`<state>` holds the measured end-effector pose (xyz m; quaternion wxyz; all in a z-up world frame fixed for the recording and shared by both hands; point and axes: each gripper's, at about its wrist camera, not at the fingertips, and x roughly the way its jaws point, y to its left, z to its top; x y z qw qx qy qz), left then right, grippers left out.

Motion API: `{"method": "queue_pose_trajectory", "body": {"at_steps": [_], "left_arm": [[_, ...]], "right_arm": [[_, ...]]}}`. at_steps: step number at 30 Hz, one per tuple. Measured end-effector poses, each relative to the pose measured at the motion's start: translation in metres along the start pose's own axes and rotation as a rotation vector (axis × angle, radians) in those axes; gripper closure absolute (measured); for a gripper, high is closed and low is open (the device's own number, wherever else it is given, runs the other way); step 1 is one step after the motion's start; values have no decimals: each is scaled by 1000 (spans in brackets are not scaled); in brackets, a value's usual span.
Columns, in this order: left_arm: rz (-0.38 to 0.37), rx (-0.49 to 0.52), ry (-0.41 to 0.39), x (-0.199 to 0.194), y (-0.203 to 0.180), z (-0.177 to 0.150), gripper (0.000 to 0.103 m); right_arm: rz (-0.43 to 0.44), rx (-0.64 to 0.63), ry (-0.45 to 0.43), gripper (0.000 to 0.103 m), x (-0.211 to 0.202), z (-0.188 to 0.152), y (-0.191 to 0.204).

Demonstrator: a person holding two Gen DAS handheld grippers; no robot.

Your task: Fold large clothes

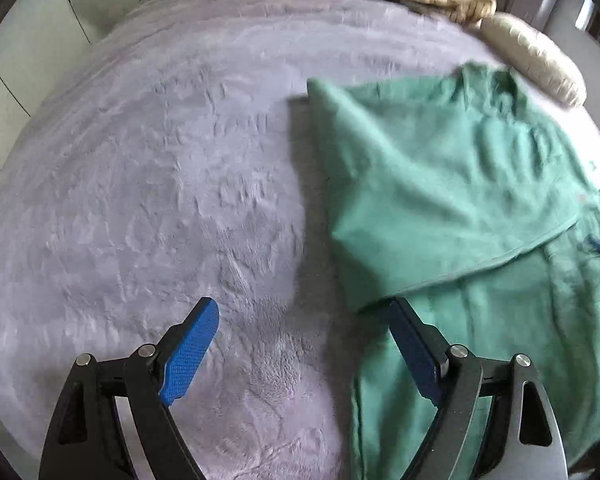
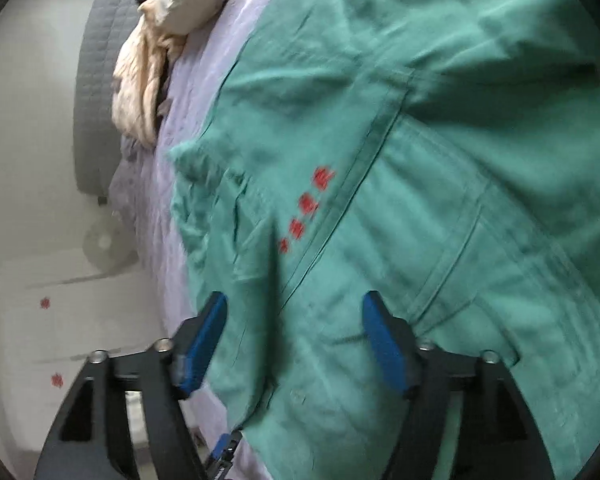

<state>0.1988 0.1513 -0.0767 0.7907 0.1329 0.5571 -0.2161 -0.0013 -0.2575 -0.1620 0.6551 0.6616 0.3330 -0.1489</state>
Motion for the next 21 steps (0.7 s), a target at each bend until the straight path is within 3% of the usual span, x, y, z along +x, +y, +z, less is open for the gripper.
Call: {"method": "queue_pose_trajectory", "body": {"at_steps": [3, 6, 12, 13, 14, 15, 16, 17, 19, 21], "left_arm": [[-68, -83, -6, 8, 15, 36, 15], [-140, -159, 17, 46, 20, 76, 15], [-144, -190, 118, 119, 4, 124, 16], [-142, -190, 121, 122, 1, 127, 27], [-158, -185, 107, 121, 0, 129, 47], [-193, -180, 97, 118, -2, 132, 97], [-233, -197, 102, 114, -1, 139, 99], [-237, -204, 81, 108, 0, 143, 99], [-234, -172, 27, 97, 0, 153, 99], [-207, -137, 26, 100, -1, 162, 99]], "right_arm": [[27, -42, 34, 28, 7, -7, 9], [-7, -79, 38, 28, 19, -8, 16], [-39, -64, 41, 27, 35, -4, 11], [-45, -64, 40, 27, 37, -3, 12], [-57, -65, 40, 36, 37, -2, 13], [-102, -81, 39, 65, 38, -1, 15], [-120, -93, 47, 86, 40, 1, 17], [-120, -110, 55, 91, 39, 1, 20], [-110, -197, 24, 91, 29, 0, 39], [-94, -281, -16, 91, 19, -1, 56]]}}
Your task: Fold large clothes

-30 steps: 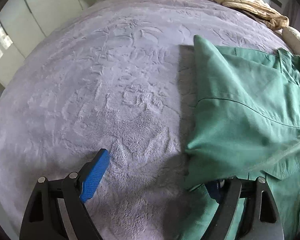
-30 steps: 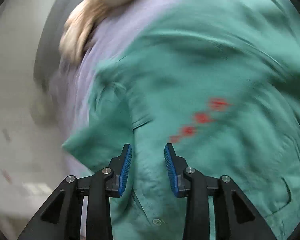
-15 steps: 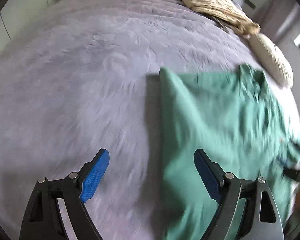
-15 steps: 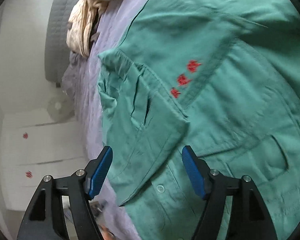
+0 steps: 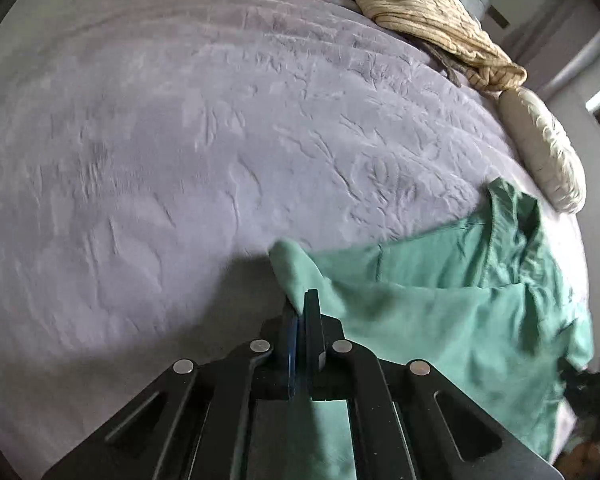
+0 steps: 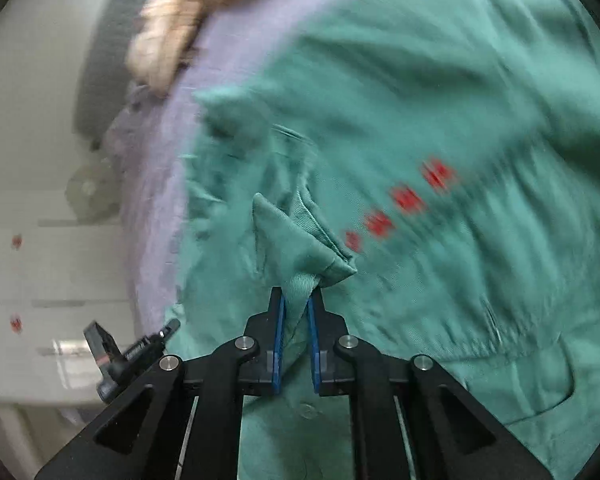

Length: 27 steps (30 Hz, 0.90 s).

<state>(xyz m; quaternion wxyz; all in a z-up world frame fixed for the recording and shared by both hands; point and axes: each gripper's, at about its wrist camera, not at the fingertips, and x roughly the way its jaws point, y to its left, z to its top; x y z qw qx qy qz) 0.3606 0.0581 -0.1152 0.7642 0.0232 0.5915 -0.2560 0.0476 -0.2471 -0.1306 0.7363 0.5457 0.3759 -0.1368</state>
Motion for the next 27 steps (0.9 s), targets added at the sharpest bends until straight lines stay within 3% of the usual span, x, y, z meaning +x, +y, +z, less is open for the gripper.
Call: {"method": "queue_pose_trajectory", "body": {"at_steps": [4, 6, 8, 10, 11, 12, 14, 16, 18, 20, 22, 23, 27], "left_arm": [[30, 19, 23, 21, 2, -4, 99], [35, 14, 19, 25, 4, -6, 99], [21, 16, 20, 22, 6, -4, 99], [5, 36, 24, 17, 7, -4, 99], [0, 46, 25, 15, 7, -4, 99], [-4, 59, 26, 14, 7, -3, 99], [-4, 69, 29, 13, 6, -3, 99], [-5, 67, 29, 13, 6, -2, 99], [-13, 69, 29, 12, 6, -2, 99], [-26, 77, 26, 6, 8, -3, 99], [-33, 100, 19, 3, 9, -3, 99], [-26, 111, 14, 4, 8, -2, 99], [-1, 131, 34, 23, 15, -8, 99]], "right_arm": [[-76, 52, -10, 91, 0, -3, -23], [-177, 122, 12, 93, 6, -14, -45], [-138, 188, 0, 95, -3, -27, -57], [-108, 181, 11, 85, -11, -39, -50], [-73, 157, 28, 75, -11, -48, -40], [-22, 127, 59, 51, -8, -59, -27], [109, 78, 163, 27, 16, -88, 6], [193, 51, 291, 27, 54, -117, 34], [233, 28, 390, 30, 97, -145, 61], [256, 21, 425, 38, 126, -159, 77], [295, 61, 445, 74, 155, -168, 88], [299, 80, 455, 100, 163, -172, 90], [244, 103, 482, 101, 196, -196, 86]]}}
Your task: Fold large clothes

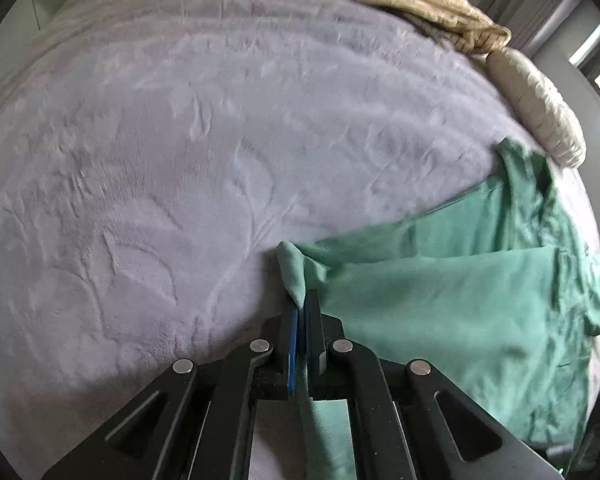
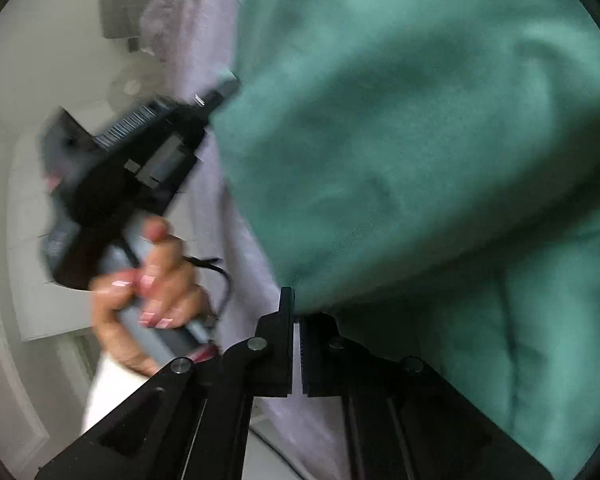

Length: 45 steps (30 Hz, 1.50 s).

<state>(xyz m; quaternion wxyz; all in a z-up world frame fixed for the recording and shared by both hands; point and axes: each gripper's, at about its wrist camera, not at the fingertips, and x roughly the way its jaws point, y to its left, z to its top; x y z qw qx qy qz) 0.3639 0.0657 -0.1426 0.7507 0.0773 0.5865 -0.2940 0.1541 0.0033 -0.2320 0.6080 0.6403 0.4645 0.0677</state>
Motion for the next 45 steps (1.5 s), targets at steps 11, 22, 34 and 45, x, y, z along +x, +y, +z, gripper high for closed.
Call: {"method": "queue_pose_trajectory", "body": {"at_steps": [11, 22, 34, 45], "left_arm": [[-29, -19, -65, -48, 0, 1, 98], [82, -79, -79, -40, 0, 6, 98], [81, -32, -36, -58, -20, -42, 98], [188, -6, 25, -43, -18, -91, 98]], "right_arm": [[-244, -331, 15, 82, -90, -16, 44], [-755, -276, -499, 45, -263, 83, 17], [-724, -378, -411, 77, -251, 77, 18], [-728, -282, -407, 98, -274, 76, -14]]}}
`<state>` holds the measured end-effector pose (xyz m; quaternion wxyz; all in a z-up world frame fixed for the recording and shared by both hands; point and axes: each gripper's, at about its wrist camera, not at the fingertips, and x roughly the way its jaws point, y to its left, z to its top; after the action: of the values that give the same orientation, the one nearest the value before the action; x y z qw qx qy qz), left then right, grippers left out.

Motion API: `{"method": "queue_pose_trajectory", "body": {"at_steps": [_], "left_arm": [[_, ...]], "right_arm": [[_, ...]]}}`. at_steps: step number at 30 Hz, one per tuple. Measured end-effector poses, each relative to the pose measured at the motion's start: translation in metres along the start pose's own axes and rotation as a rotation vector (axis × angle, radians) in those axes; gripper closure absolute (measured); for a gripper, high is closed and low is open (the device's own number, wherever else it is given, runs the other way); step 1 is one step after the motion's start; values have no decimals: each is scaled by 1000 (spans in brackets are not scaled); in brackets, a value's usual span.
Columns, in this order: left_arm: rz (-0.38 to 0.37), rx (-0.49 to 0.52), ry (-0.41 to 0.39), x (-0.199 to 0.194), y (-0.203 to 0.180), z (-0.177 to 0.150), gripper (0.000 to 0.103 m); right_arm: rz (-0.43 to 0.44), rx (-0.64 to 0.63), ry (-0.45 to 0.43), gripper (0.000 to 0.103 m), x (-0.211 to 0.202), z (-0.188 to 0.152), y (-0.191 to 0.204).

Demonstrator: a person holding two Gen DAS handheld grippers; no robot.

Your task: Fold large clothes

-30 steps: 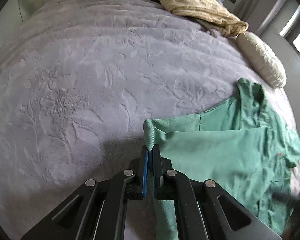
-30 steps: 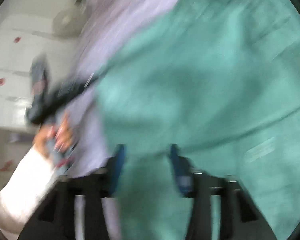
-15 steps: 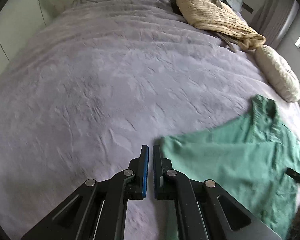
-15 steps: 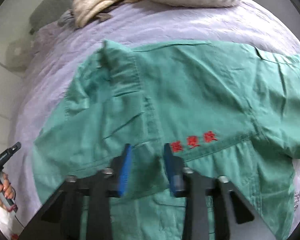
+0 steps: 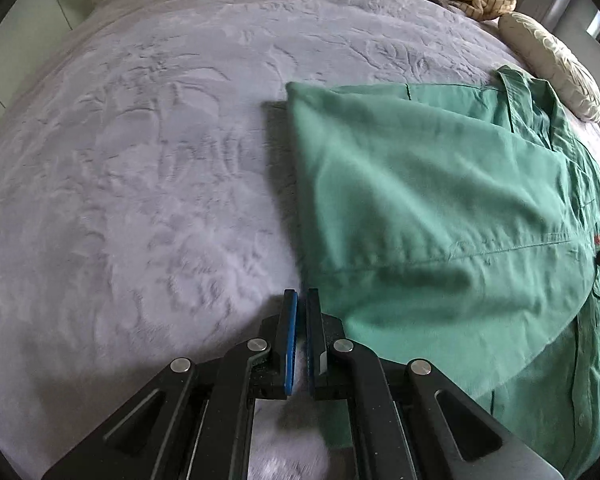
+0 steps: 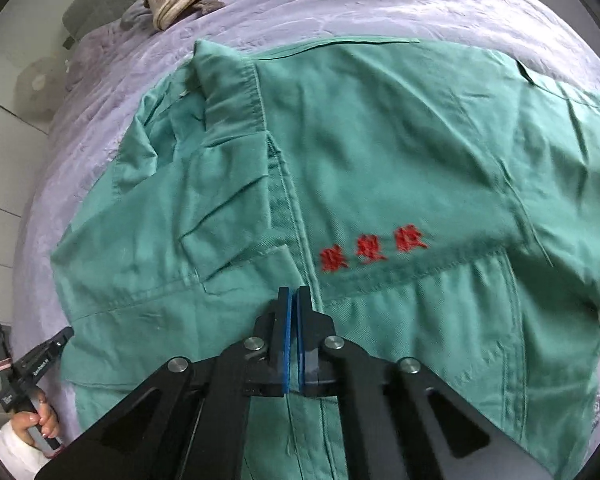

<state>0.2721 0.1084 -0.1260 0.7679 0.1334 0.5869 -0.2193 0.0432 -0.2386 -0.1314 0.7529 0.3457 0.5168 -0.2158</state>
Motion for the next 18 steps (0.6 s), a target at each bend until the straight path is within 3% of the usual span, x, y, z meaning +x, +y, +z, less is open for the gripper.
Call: {"method": "queue_pose_trajectory", "body": {"at_steps": [2, 5, 11, 16, 18], "left_arm": [[14, -6, 3, -9, 1, -2, 98], [18, -26, 6, -25, 0, -11, 98], [-69, -55, -18, -43, -8, -29, 98], [17, 16, 54, -13, -23, -50, 98], [28, 35, 40, -15, -22, -57, 98]], "right_arm": [[-10, 30, 18, 93, -1, -3, -7], [28, 92, 52, 93, -12, -19, -18], [63, 108, 98, 93, -29, -56, -22], [84, 105, 143, 93, -31, -78, -16], [93, 102, 162, 93, -33, -87, -13]]}}
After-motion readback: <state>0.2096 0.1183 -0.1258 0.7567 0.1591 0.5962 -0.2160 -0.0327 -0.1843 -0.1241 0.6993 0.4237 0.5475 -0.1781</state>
